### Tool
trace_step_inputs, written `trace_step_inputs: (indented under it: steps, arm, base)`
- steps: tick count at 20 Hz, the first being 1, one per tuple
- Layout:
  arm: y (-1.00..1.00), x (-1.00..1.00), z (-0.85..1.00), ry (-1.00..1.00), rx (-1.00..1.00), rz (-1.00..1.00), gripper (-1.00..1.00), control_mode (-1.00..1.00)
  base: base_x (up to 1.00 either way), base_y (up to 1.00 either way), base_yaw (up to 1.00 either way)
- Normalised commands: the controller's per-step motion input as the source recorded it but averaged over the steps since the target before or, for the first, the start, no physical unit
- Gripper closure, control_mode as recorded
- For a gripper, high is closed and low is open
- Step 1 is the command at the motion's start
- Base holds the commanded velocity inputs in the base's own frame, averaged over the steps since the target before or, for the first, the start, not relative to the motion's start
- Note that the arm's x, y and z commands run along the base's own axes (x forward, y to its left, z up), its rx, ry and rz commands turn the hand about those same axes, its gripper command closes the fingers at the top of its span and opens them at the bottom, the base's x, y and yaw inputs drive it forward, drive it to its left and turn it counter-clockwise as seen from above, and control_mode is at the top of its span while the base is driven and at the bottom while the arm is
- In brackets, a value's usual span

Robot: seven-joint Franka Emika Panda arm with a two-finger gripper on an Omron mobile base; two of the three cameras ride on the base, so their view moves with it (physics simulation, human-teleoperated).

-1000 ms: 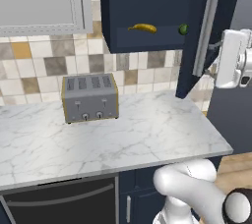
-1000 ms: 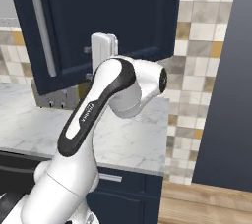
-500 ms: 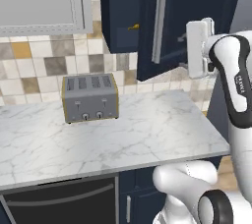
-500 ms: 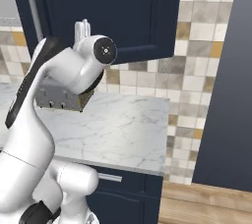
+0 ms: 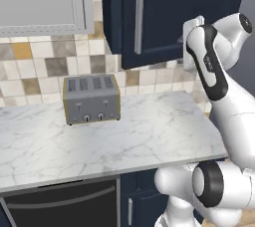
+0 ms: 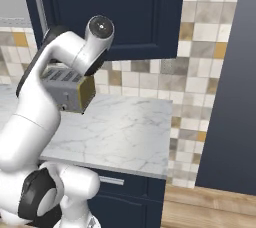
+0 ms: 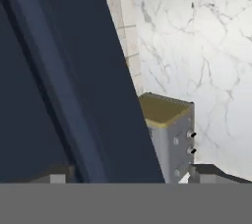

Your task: Pick the banana, avocado from the counter and place them in the cabinet. Then close the cabinet.

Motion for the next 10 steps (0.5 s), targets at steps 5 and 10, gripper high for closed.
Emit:
trace_step_inputs:
  steps: [5, 10]
  arm:
    - [-0.86, 1.0, -0.75, 0.18, 0.06, -0.16, -1.0, -1.0]
    - [-0.58, 1.0, -0.64, 0.1, 0.01, -0.12, -1.0, -1.0]
  base:
    - [0.0, 0.0, 0.0]
    - [0.0, 0.0, 0.0]
